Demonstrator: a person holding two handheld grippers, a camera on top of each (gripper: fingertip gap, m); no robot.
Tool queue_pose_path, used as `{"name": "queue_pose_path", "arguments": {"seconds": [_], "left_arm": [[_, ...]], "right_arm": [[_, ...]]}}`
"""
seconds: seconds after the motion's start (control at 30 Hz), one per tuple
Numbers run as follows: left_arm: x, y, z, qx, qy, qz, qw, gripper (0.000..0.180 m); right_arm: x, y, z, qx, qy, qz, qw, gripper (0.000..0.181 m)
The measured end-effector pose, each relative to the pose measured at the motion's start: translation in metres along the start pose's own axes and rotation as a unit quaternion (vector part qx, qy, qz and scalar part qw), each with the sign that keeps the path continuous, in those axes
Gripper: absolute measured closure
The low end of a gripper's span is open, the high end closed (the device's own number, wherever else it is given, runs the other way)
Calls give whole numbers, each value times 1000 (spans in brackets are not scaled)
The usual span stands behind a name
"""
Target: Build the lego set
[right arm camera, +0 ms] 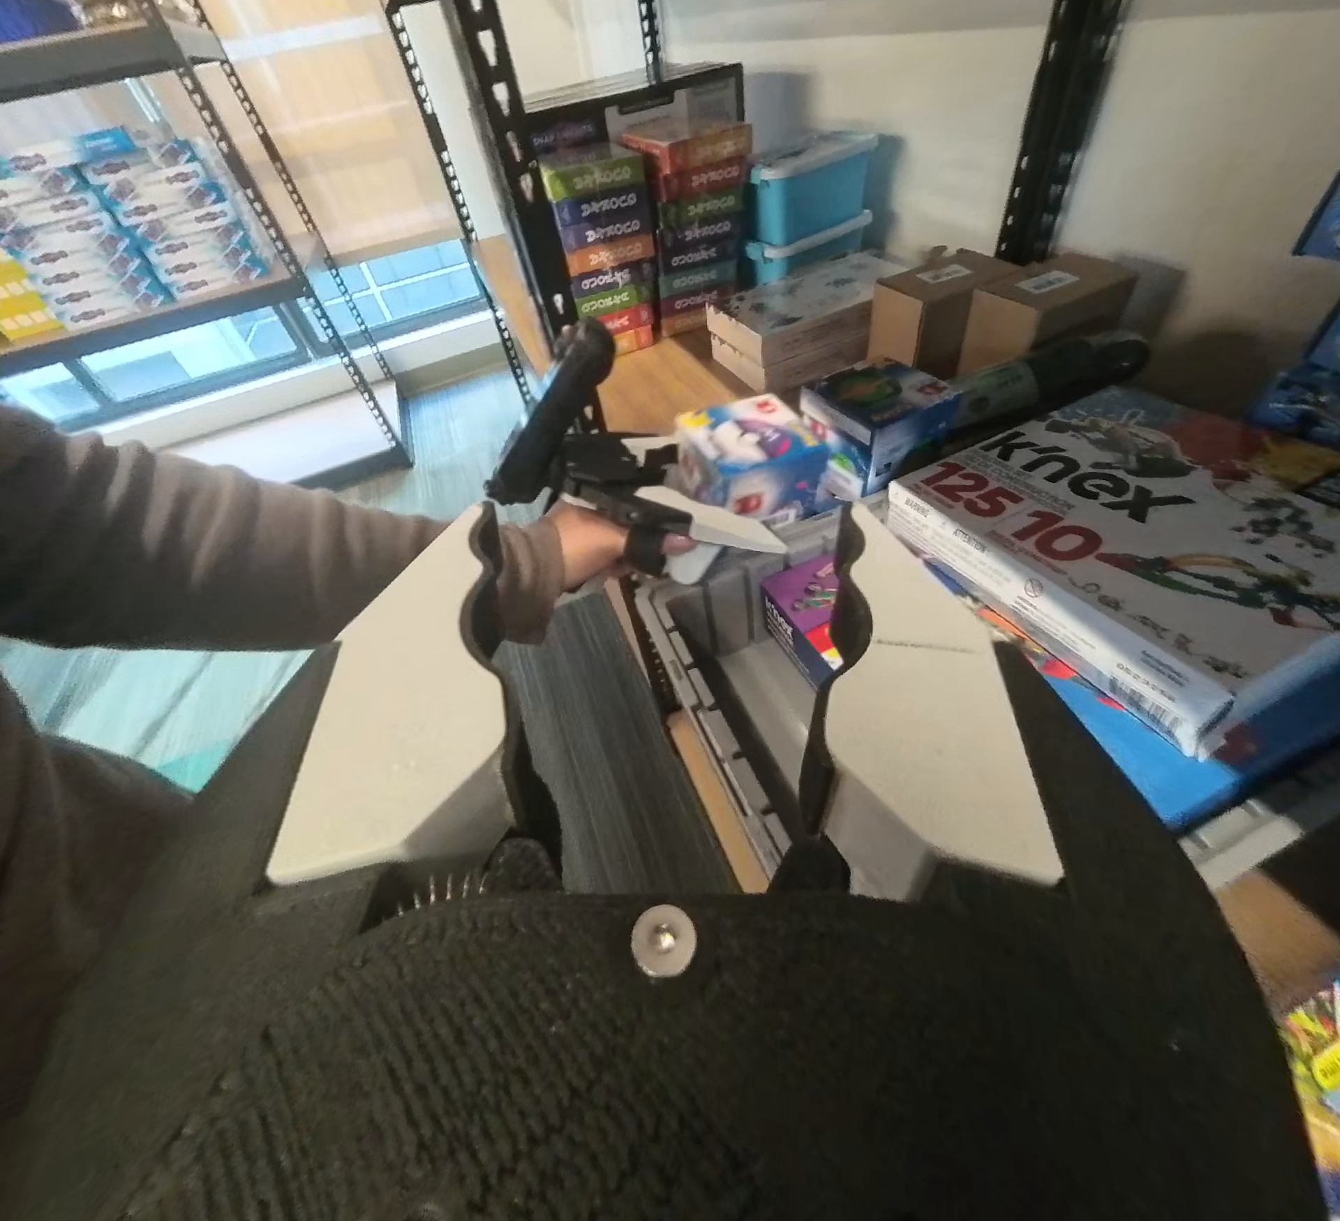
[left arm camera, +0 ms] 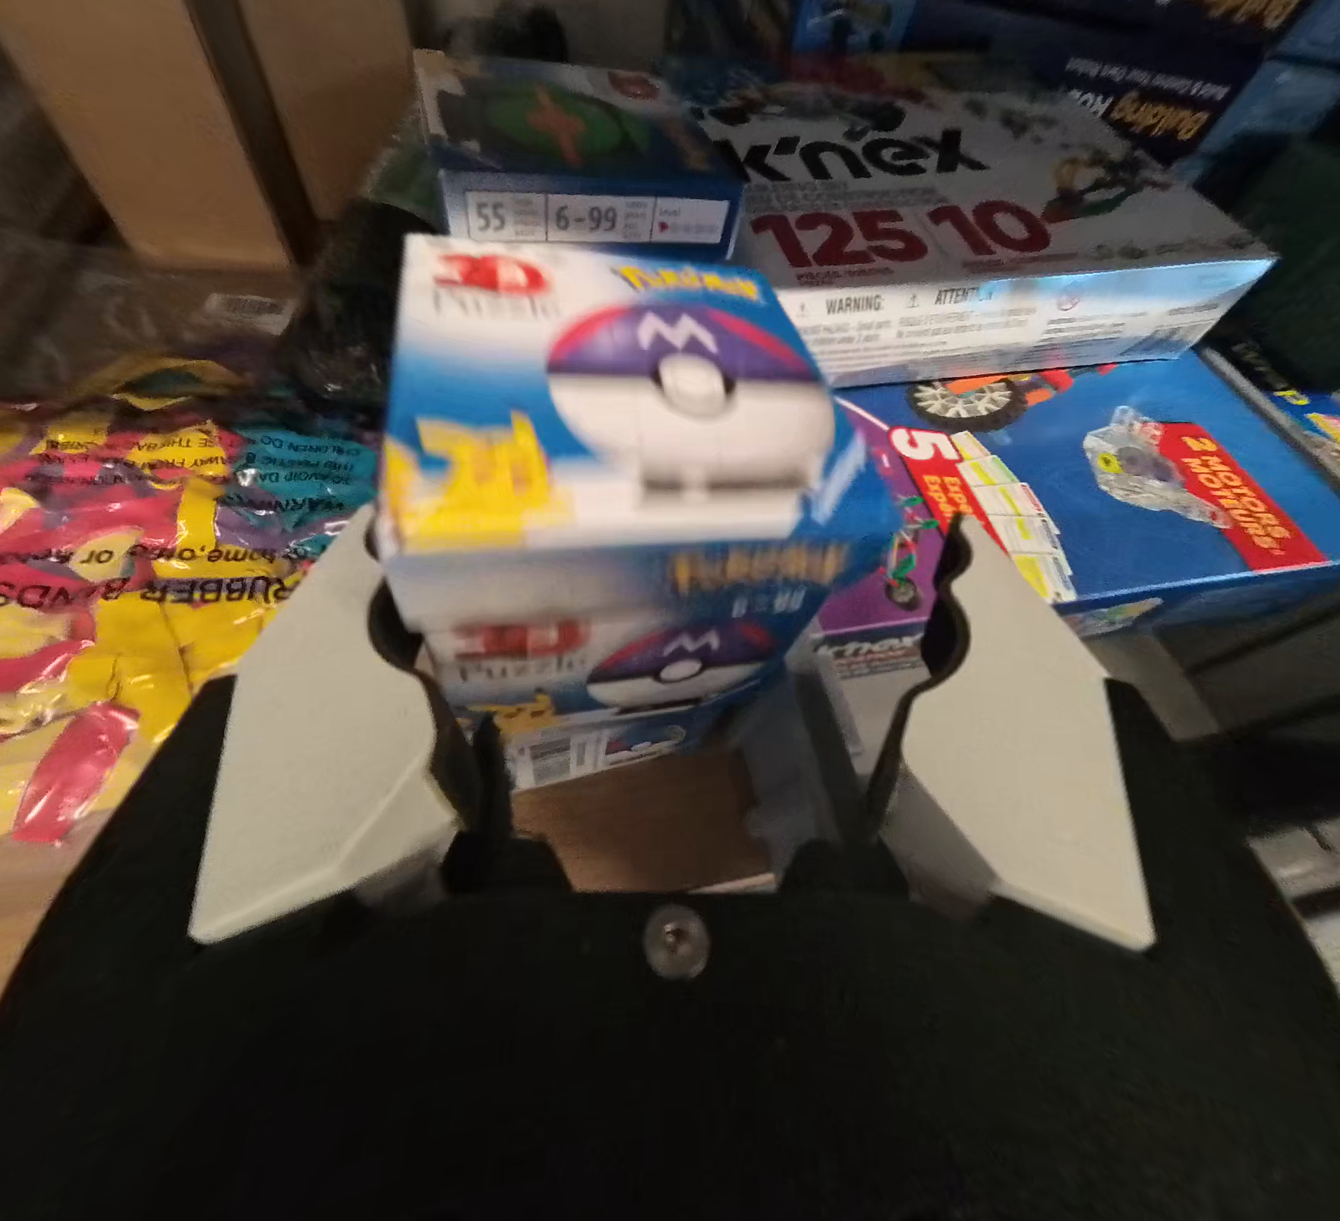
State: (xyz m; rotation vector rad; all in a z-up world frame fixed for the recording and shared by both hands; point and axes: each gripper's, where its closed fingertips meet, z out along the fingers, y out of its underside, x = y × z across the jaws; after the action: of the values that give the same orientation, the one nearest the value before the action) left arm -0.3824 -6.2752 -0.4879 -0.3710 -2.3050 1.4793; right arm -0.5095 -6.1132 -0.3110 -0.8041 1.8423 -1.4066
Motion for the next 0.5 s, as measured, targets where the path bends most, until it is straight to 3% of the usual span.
{"name": "queue_pose_path", "arguments": {"seconds": [0.3, 0.4, 0.5], "left_arm": [[17, 24, -40, -28, 52, -35, 998, 32], [39, -23, -79, 61, 25, -16, 998, 40], [108, -67, -116, 135, 60, 51, 988, 43]], "right_arm": [[27, 12, -89, 60, 153, 39, 986, 89], [32, 9, -140, 95, 220, 37, 970, 89], [38, -3, -202, 141, 303, 23, 942, 84]]}}
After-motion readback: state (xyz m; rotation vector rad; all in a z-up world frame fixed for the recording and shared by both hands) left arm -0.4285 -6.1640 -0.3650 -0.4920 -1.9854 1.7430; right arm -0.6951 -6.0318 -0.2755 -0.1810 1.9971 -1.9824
